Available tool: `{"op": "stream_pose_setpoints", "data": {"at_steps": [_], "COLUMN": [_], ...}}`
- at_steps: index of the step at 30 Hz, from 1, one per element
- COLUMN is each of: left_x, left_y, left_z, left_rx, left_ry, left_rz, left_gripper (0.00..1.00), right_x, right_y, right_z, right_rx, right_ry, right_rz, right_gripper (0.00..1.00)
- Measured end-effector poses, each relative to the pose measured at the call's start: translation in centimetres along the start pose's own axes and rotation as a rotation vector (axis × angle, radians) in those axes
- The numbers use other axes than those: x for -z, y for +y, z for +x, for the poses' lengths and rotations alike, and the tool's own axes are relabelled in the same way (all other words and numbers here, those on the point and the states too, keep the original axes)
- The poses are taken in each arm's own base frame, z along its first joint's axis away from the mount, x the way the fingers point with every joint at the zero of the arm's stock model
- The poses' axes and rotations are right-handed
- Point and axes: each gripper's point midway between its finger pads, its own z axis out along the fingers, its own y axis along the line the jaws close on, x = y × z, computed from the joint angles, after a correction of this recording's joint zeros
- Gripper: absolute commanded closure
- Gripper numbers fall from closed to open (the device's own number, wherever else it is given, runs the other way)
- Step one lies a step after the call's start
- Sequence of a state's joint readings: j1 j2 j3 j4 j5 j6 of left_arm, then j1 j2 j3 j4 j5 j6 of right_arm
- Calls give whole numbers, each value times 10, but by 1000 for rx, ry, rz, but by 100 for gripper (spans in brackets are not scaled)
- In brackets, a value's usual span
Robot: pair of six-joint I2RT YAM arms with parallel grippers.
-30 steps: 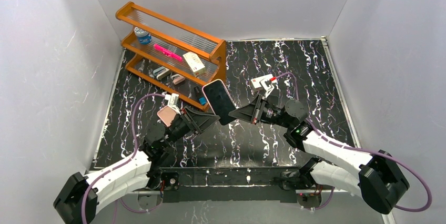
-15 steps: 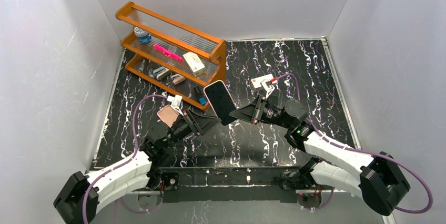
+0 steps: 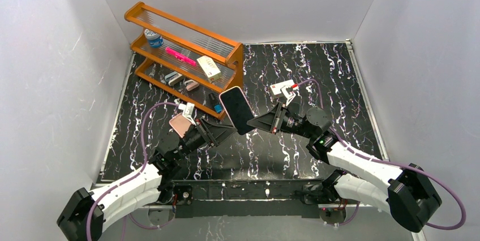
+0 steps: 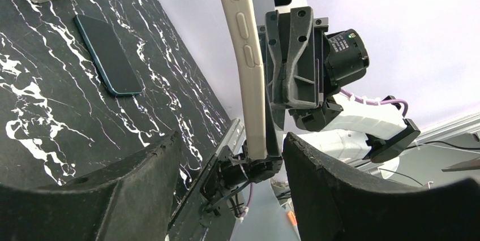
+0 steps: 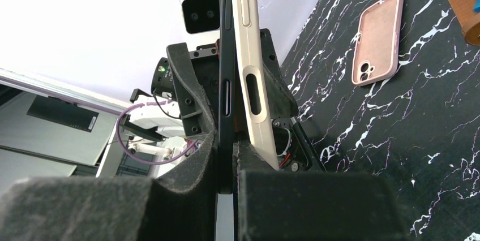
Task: Take the phone out of the phone case
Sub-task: Remove the phone case from the phone.
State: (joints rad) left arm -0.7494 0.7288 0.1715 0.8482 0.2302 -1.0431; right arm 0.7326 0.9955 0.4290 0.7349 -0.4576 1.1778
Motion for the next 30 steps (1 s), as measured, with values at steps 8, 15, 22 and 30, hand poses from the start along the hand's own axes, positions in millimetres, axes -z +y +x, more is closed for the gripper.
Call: {"op": "stream_pose_setpoints", "data": {"at_steps": [8,15,22,30], "left_x": [0,-1,-2,-6], "left_y": [2,5,9,10], "left_z": [1,3,5,8], "left_rx": [3,10,17,26], "left_ry": [4,9,18,44], "left_rz": [-8,-18,-31,-39], "left_gripper": [49,53,47,44], "right_x": [0,0,1,2], "right_y": [0,1,3,3], "right_z": [-1,-2,-3,0], "right_rx": [1,6,9,8], "right_ry": [-4,-12,-13,3], "right_rz": [0,-1,-6,-10], "right_gripper": [99,99,99,99]}}
